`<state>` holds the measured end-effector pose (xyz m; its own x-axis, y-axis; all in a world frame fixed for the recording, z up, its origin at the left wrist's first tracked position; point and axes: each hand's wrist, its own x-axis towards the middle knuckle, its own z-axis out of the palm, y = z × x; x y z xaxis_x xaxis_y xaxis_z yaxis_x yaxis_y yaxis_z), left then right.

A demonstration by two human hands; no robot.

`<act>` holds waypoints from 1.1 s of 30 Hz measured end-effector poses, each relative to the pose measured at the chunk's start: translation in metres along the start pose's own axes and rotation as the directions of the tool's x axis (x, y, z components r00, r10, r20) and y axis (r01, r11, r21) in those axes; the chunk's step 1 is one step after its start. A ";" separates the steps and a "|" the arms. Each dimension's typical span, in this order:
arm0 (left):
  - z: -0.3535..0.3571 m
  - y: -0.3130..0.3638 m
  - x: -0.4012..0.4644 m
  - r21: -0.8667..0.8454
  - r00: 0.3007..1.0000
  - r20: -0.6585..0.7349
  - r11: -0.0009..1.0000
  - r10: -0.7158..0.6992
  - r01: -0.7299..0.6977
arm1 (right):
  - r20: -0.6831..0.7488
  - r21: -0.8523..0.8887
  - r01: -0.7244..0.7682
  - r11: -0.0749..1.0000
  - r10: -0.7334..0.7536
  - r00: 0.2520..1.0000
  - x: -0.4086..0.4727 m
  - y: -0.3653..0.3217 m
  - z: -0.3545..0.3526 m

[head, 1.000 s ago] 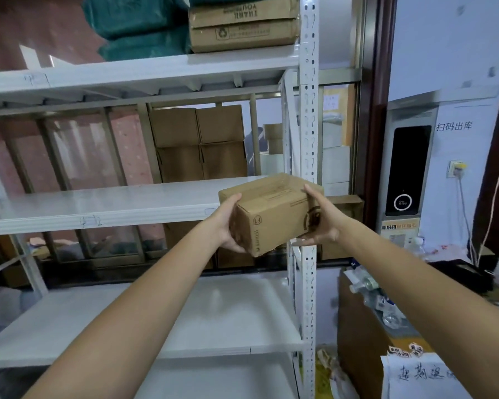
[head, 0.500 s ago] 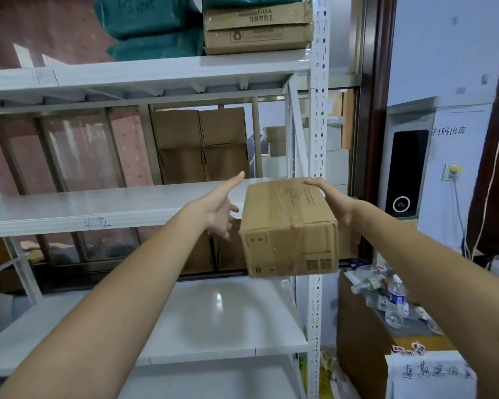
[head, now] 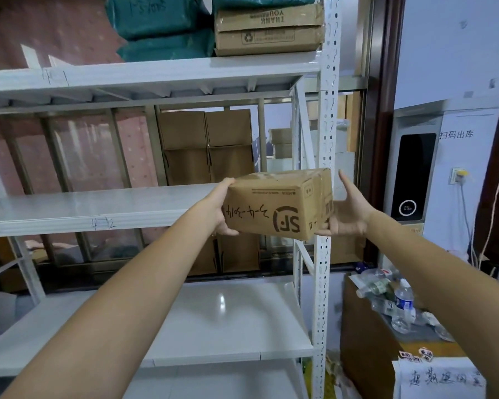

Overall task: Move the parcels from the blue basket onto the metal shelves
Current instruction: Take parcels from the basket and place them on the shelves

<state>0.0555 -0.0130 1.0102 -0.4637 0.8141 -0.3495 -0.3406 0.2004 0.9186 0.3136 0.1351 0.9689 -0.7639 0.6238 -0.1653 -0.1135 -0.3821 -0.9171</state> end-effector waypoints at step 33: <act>0.037 -0.029 -0.045 0.489 0.066 0.865 -0.805 0.498 -0.337 | -0.271 -0.177 -0.043 0.983 -0.006 0.963 0.015 0.007 0.080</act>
<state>0.1165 -0.0353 1.0061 0.5069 0.6250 0.5936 0.8303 -0.1689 -0.5311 0.2508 0.0873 0.9890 -0.5626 0.7876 -0.2514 0.0339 -0.2819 -0.9589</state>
